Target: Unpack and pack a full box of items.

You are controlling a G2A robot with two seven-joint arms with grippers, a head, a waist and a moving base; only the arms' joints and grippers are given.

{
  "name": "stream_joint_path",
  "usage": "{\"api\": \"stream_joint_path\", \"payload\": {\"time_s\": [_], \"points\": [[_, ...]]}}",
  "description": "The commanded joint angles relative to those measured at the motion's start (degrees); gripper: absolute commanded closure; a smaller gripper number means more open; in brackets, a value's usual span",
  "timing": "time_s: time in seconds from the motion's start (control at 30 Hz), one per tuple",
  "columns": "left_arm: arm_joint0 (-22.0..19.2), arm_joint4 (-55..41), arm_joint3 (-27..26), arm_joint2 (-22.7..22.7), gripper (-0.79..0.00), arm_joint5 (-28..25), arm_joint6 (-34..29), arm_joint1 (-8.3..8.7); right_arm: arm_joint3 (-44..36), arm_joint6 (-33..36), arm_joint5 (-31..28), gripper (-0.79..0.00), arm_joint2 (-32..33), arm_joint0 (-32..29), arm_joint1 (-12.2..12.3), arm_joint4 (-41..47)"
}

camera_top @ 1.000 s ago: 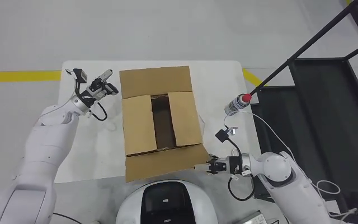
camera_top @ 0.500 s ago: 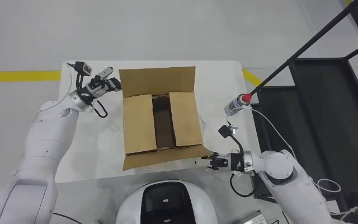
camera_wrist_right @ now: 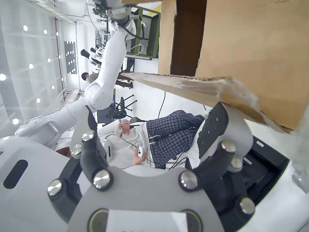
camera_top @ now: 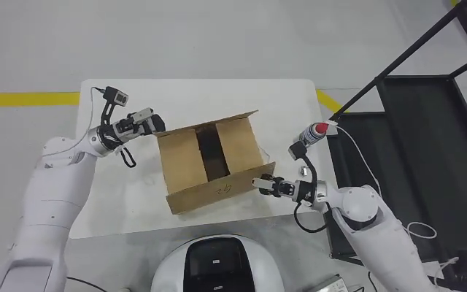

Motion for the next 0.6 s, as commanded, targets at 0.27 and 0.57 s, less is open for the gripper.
{"api": "stream_joint_path", "payload": {"time_s": [0.27,0.57], "points": [[5.4,6.9,-9.6,-0.8,-0.785,3.2,-3.2,2.38,1.3,-7.5,2.6,-0.785,-3.1,3.2,-0.4,-11.1],[7.8,6.5,-13.7,0.2,-0.785,6.6,-6.6,3.34,1.7,-10.6,4.7,-0.785,-4.3,4.2,-0.5,-18.2]]}}
